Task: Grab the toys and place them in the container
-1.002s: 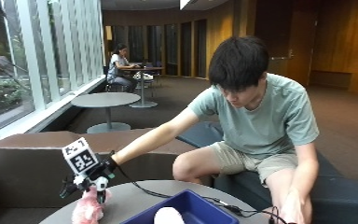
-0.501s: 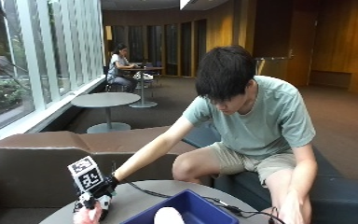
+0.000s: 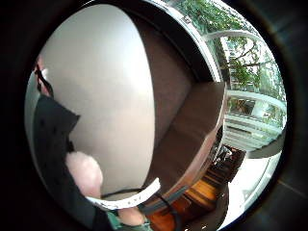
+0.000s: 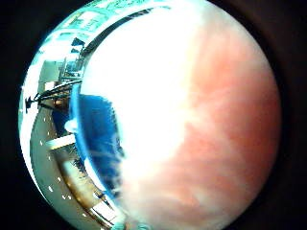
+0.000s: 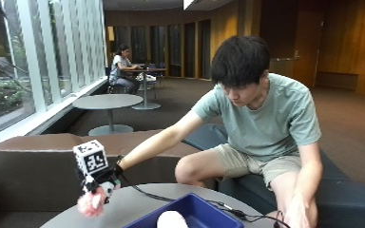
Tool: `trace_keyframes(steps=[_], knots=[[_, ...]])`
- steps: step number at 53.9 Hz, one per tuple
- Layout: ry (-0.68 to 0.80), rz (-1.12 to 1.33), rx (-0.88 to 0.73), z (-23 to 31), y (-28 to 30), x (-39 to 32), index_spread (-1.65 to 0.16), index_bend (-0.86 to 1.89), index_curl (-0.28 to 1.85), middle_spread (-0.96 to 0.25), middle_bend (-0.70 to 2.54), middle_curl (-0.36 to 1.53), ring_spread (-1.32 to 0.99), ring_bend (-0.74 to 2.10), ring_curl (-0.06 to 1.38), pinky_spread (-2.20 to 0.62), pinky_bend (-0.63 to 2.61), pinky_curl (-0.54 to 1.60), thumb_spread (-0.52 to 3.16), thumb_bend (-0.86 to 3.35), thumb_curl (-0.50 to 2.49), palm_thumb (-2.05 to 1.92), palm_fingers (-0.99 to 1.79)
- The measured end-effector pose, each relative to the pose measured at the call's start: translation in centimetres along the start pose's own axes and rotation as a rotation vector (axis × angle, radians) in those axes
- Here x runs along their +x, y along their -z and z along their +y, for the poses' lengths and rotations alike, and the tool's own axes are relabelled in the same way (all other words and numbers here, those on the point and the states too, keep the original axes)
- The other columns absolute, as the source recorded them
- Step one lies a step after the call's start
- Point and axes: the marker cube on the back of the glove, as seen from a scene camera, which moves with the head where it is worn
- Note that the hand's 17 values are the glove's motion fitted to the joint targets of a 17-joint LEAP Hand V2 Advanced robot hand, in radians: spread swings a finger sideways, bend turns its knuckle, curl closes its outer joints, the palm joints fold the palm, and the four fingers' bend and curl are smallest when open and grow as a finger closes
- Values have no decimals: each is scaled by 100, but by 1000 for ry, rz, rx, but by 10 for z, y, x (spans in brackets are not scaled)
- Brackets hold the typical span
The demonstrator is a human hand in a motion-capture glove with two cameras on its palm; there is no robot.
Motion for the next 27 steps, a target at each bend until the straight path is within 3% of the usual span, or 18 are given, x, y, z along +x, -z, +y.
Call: trace_keyframes(steps=[27], knots=[[100,23,300,65,275,-56,-41,76,48,-35,116,93,-40,130,70,-36,111,50,43,7,94,64,106]])
